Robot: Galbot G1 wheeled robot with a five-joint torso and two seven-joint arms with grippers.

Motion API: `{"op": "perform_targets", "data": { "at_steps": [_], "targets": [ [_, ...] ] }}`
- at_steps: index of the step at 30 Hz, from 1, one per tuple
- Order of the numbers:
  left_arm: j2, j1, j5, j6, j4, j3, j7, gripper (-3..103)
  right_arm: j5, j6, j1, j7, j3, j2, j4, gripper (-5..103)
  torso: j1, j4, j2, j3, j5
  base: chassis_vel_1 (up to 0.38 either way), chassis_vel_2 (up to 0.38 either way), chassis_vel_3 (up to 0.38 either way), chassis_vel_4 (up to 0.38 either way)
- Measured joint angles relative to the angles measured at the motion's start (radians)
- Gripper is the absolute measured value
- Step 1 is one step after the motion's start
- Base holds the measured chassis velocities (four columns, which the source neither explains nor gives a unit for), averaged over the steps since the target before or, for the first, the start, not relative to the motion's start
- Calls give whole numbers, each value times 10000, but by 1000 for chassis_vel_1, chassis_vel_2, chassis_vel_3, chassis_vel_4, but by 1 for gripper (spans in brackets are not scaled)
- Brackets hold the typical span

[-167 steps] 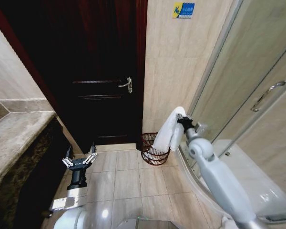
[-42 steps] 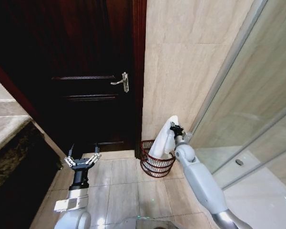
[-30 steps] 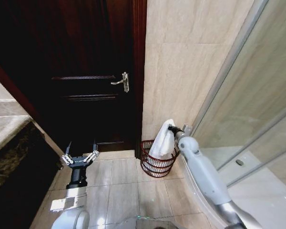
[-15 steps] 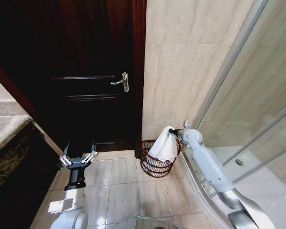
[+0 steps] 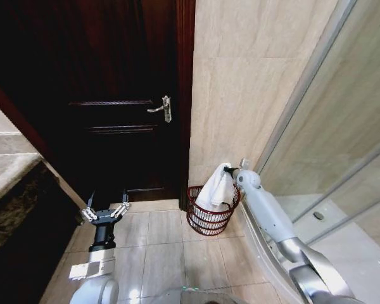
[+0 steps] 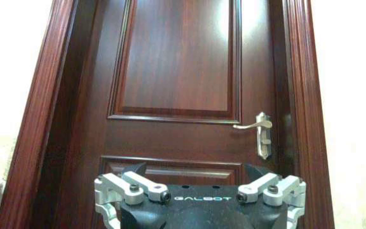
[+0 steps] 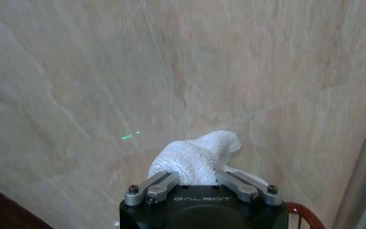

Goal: Discard the used towel into the hamper.

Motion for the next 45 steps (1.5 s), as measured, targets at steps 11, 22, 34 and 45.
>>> {"op": "perform_targets", "data": {
  "at_steps": [11, 22, 34, 45],
  "targets": [
    [1, -92, 61, -29, 204, 75, 2, 100, -546, 365, -1101, -247, 247, 219, 17, 5, 0, -1, 1, -1, -1, 0, 0, 0, 0],
    [0, -48, 158, -143, 221, 106, 2, 100, -270, -1110, -1564, -369, 523, 17, 504, 5, 0, -1, 1, -1, -1, 0, 0, 0, 0],
    [0, -18, 47, -257, 280, 31, 1, 100, 375, -2143, -1331, 928, 566, -71, 879, 36, 0, 1, 1, -1, 0, 0, 0, 0, 0],
    [1, -16, 65, -76, 35, 126, 1, 100, 749, -2136, -1724, 1319, 760, -620, 1468, 73, 0, -1, 1, -1, 0, 0, 0, 0, 0]
  ]
}}
